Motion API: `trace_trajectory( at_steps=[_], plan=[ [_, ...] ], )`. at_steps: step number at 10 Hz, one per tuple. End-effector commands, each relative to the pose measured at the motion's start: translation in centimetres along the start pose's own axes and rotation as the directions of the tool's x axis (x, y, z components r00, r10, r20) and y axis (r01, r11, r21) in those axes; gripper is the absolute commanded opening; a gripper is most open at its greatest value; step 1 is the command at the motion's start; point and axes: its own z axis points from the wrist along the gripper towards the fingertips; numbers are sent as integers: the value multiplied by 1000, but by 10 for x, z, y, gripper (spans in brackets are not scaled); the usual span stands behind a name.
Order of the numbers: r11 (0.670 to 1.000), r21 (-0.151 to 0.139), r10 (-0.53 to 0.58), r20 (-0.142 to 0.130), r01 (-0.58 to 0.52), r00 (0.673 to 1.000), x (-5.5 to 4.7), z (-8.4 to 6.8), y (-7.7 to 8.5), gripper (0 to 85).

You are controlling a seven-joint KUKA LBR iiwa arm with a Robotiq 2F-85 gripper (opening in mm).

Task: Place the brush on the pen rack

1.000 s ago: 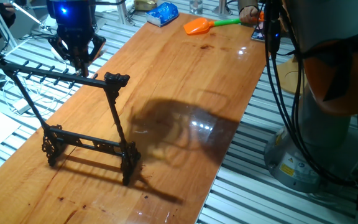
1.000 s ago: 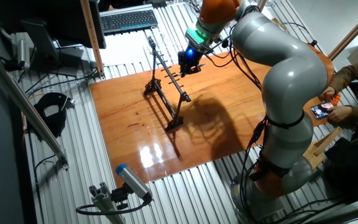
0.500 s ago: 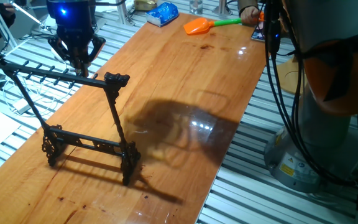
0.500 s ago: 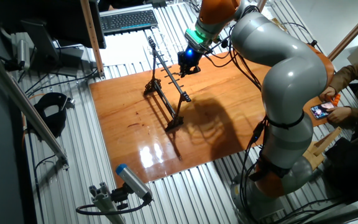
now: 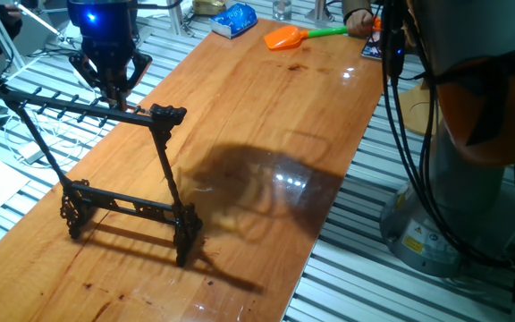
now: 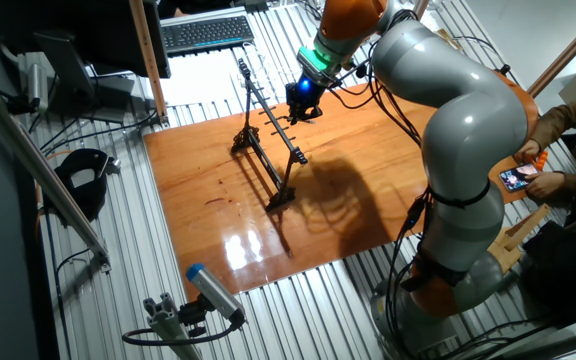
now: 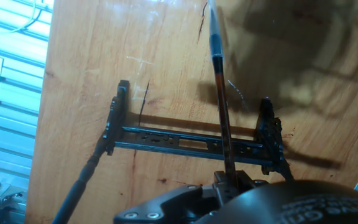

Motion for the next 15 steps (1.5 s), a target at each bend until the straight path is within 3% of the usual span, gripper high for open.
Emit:
trace_trajectory(
  at_steps=[1,11,15],
  plan=[
    [1000,-2,0,1,0,1000,0,0,0,170],
    [1000,0,-12,19,12,1000,0,1,-1,170],
    [1000,-5,-23,33,23,999,-4,6,3,170]
  ],
)
